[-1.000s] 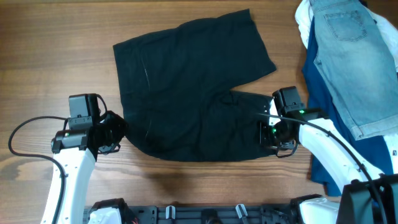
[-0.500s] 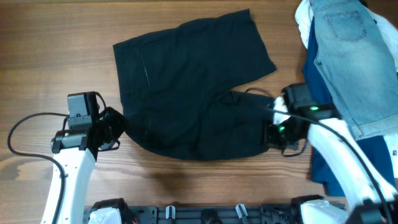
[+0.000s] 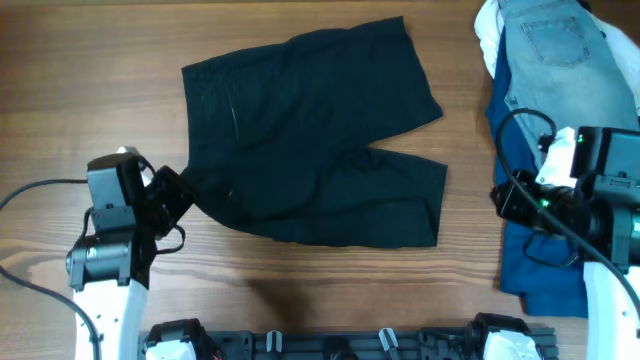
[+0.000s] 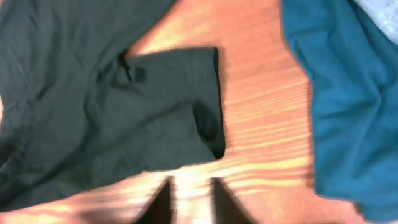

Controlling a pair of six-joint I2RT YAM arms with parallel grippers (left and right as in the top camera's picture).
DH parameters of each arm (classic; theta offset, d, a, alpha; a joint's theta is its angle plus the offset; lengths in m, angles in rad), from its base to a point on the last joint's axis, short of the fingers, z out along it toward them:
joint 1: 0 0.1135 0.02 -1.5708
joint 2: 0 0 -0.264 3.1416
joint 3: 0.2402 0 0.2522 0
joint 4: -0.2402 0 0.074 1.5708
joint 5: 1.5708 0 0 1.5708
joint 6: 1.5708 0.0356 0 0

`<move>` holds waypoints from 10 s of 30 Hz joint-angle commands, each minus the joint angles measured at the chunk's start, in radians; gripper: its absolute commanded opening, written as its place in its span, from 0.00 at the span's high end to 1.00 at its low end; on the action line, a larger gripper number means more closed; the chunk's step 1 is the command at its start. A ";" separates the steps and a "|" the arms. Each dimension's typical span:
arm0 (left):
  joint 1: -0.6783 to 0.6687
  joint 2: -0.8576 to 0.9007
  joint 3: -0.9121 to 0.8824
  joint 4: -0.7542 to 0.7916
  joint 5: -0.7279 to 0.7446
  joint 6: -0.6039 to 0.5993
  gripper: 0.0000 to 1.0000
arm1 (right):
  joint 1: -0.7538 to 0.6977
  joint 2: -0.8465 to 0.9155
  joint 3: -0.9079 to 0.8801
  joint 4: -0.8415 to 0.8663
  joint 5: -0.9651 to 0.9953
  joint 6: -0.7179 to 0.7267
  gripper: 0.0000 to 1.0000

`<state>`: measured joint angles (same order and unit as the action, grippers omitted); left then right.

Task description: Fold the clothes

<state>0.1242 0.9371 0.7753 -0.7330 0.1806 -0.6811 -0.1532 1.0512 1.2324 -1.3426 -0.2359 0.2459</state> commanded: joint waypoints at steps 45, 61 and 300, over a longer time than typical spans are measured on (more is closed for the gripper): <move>0.002 0.172 0.024 0.026 -0.018 0.023 0.96 | 0.261 0.572 -0.376 0.510 -0.133 -0.123 0.96; 0.002 -0.146 0.024 0.202 0.040 0.162 0.96 | 0.261 0.132 -0.120 0.302 -0.069 -0.064 0.96; -0.380 0.896 0.588 0.370 0.046 0.460 0.96 | 0.181 0.650 -0.028 1.271 -0.600 0.019 0.96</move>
<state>-0.2314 1.7855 1.3403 -0.3916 0.2367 -0.1905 0.0528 1.7603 1.1858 -0.0731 -0.8116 0.2581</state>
